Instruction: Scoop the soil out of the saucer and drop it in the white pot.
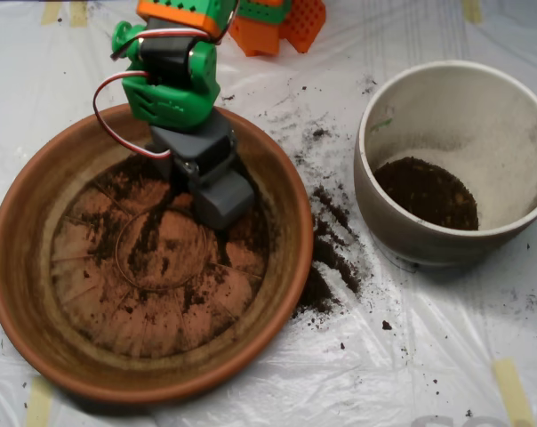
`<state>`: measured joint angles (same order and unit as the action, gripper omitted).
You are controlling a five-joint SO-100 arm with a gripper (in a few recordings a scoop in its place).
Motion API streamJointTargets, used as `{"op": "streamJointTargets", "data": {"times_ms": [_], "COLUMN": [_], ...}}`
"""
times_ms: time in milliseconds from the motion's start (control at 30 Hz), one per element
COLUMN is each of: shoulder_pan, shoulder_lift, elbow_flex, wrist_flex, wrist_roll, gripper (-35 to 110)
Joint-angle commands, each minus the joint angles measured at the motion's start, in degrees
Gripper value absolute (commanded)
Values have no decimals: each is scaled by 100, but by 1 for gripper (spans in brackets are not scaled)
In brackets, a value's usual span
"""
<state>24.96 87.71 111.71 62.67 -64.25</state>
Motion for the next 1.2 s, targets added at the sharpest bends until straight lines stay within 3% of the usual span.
{"op": "streamJointTargets", "data": {"times_ms": [0,200,333,467,667,967,1167], "shoulder_pan": [158,220,360,378,18,-677,-888], "shoulder_lift": [88,62,79,176,237,-422,-571], "elbow_flex": [149,352,378,246,-984,-4500,-5221], "wrist_flex": [44,35,26,167,1151,3349,3735], "wrist_roll": [-114,-334,-378,-316,826,3138,3718], "gripper": [20,17,0,0,-1,-1,-1]}}
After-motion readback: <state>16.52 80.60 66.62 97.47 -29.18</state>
